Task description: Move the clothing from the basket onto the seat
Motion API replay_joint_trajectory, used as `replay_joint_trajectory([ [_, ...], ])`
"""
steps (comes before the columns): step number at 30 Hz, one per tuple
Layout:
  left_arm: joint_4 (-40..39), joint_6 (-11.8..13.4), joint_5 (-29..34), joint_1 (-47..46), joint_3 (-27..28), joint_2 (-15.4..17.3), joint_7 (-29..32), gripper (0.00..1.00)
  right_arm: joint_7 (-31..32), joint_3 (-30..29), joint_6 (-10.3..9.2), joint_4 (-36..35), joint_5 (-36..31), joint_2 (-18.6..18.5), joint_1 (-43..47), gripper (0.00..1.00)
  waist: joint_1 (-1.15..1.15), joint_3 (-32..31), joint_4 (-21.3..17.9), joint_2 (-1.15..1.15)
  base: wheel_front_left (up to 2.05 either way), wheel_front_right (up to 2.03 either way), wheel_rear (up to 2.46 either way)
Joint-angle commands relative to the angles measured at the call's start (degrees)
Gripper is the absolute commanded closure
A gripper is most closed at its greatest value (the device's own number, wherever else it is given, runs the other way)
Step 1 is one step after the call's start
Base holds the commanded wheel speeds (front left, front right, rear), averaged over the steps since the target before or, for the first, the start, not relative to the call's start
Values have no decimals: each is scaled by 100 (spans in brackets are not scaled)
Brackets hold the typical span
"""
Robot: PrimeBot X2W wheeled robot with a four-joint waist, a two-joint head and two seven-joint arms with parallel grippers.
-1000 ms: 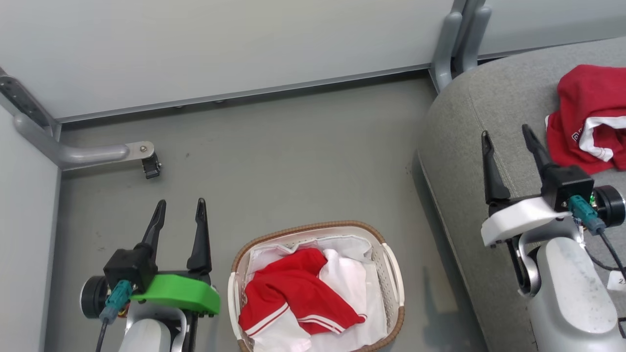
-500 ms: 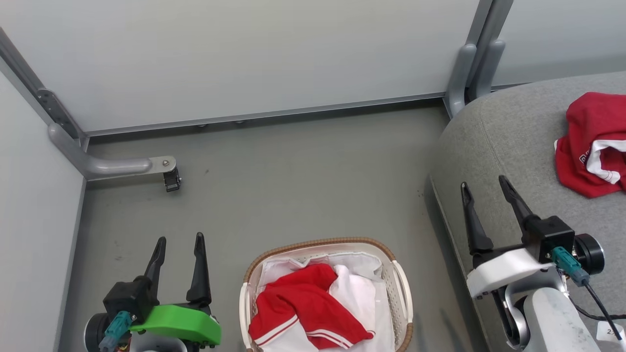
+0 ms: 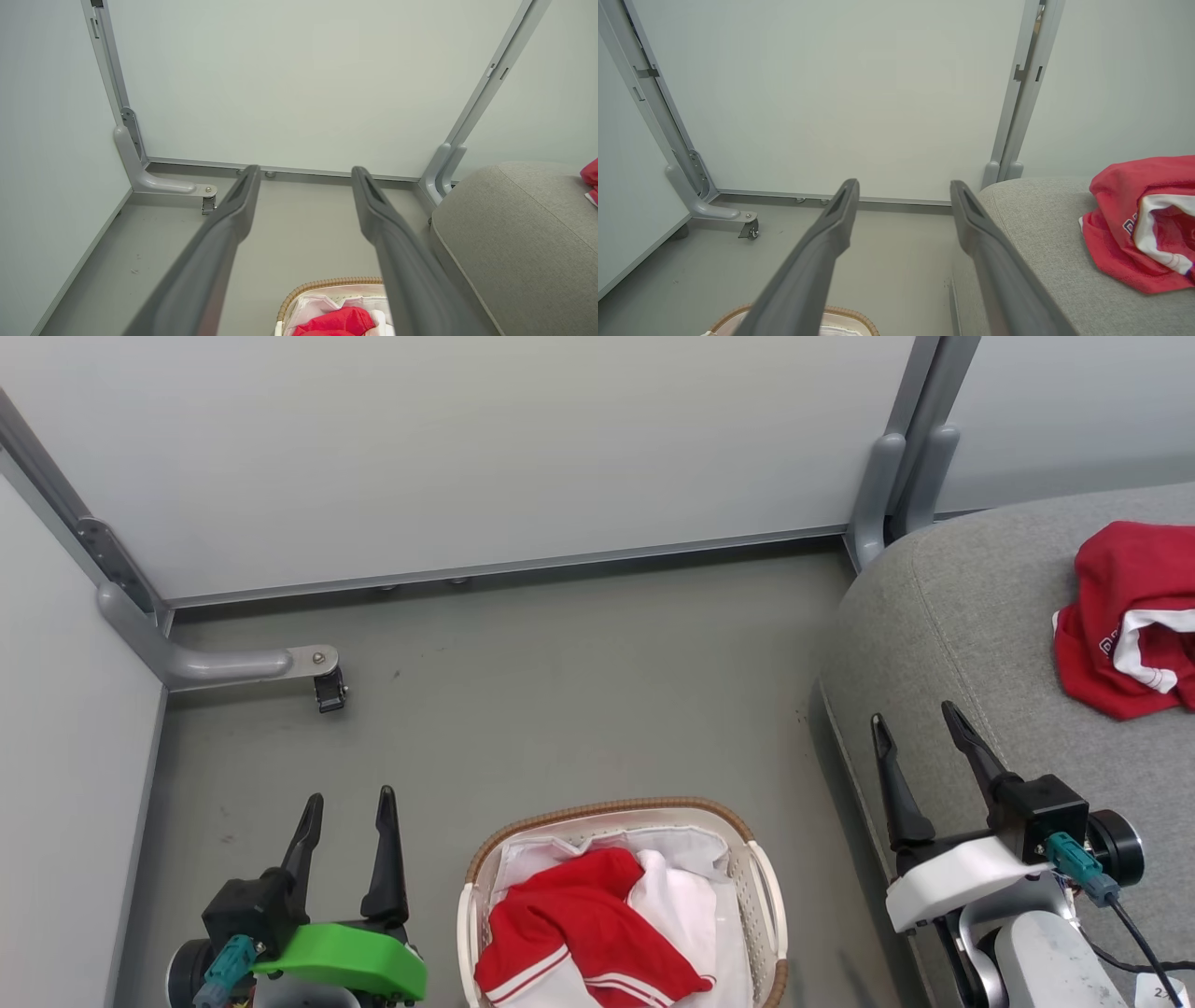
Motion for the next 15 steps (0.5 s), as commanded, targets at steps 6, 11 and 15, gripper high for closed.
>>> replay_joint_trajectory([
  [6, -5, -4, 35, 91, 7, 4, -3, 0, -12, -18, -8, 29, 43, -19, 86, 0, 0, -5, -3, 0, 0, 0, 0],
  [11, -11, -6, 46, 65, -20, 5, -3, 0, -12, -47, -8, 17, 47, -18, 93, 0, 0, 13, 1, 0, 0, 0, 0],
  [15, 14, -23, 55, 16, -65, 5, -3, 0, -12, -62, -8, 9, 54, -18, 71, 0, 0, 38, -1, 0, 0, 0, 0],
])
